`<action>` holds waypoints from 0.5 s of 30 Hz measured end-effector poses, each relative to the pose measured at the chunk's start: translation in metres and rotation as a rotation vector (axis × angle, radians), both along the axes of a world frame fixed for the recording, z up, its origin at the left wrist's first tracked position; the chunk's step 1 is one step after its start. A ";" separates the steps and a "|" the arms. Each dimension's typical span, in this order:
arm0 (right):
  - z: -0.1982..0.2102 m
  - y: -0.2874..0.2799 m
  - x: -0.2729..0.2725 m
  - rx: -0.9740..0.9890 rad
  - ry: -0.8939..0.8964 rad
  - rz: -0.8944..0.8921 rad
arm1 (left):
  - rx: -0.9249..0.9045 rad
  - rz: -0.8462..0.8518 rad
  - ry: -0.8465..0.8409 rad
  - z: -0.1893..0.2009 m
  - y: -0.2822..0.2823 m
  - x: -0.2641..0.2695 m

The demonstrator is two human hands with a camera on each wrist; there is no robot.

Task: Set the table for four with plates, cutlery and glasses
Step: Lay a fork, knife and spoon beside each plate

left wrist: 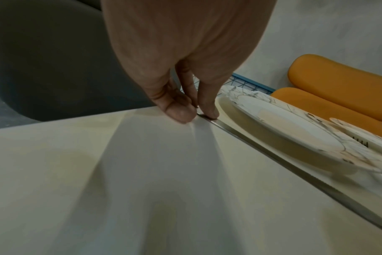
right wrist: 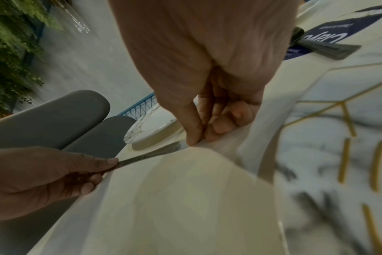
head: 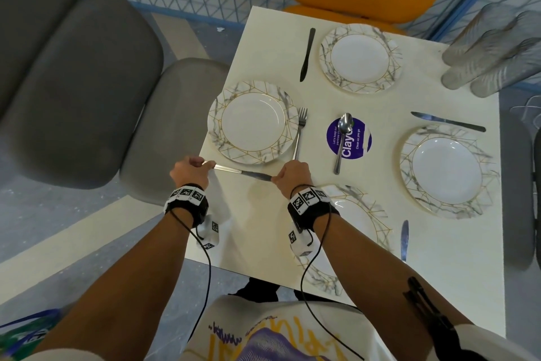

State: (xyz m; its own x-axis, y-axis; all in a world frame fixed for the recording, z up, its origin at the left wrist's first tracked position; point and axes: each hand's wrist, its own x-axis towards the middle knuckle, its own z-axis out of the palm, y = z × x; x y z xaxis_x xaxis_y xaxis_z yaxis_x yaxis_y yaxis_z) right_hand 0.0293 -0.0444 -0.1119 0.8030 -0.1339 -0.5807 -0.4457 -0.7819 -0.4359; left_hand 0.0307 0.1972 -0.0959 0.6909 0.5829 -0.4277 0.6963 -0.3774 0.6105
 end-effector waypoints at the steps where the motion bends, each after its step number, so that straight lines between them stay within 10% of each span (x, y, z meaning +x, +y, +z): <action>1: 0.001 -0.001 0.000 0.015 -0.003 -0.001 | -0.025 0.023 -0.002 0.001 0.000 0.000; 15: 0.038 -0.056 0.000 0.253 -0.242 0.026 | 0.020 -0.092 -0.311 0.035 -0.082 0.017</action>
State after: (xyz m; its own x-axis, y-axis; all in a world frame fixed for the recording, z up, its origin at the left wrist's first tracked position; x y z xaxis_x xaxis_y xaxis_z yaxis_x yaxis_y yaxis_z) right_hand 0.0289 -0.1002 -0.0740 0.9227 0.0128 -0.3854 -0.2868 -0.6452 -0.7081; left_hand 0.0472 0.1155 -0.0607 0.8368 0.5183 -0.1765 0.4397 -0.4441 0.7806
